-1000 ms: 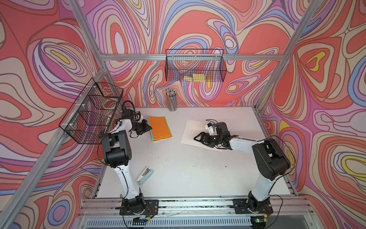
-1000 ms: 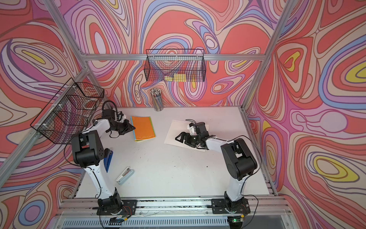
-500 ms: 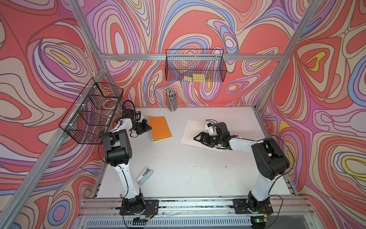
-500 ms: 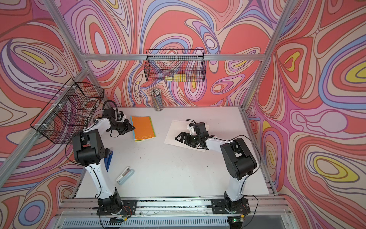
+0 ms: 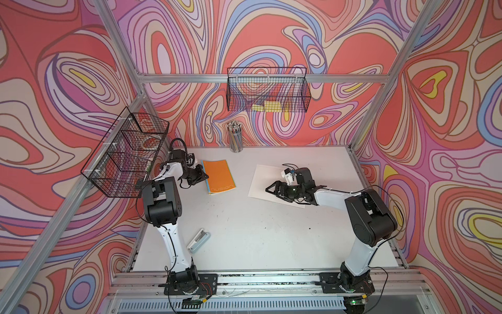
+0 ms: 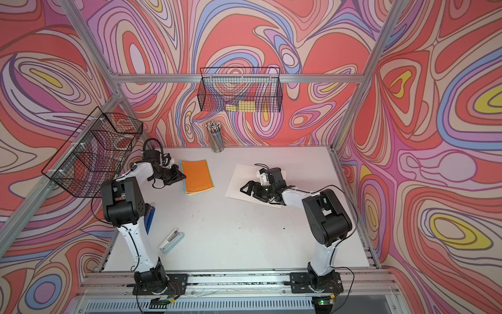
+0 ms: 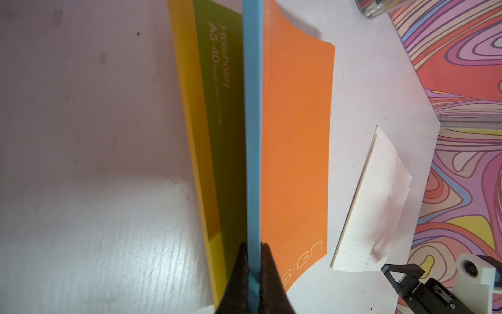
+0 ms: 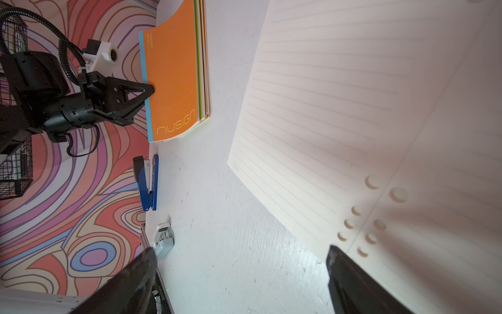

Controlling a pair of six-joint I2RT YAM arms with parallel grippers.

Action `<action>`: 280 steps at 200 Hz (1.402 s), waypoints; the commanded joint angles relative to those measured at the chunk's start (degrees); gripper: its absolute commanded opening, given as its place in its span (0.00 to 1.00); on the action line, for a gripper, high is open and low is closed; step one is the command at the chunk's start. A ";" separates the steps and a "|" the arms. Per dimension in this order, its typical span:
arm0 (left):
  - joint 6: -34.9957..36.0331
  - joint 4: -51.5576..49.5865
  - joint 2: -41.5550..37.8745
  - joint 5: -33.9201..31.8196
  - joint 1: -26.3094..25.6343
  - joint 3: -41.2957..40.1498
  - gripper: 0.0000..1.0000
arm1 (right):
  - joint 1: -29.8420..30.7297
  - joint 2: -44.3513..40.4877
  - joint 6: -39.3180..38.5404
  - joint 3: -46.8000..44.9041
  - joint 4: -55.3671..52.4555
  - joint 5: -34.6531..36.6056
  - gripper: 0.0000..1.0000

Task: Close the notebook
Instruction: Place the notebook at the notebook.

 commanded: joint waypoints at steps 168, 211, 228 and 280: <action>1.31 -2.32 2.17 -5.43 -1.37 2.13 0.14 | -0.01 0.76 0.33 -1.16 1.51 -0.40 0.99; 2.03 -3.18 0.98 -8.62 -2.11 2.06 0.18 | -0.04 0.93 0.43 -1.25 1.73 -0.46 0.98; 2.47 -3.79 0.51 -10.12 -2.48 2.21 0.21 | -0.04 0.90 0.43 -1.16 1.73 -0.48 0.98; 3.53 -5.67 -1.63 -14.52 -3.53 3.29 0.27 | -0.06 1.00 0.63 -1.08 1.82 -0.58 0.98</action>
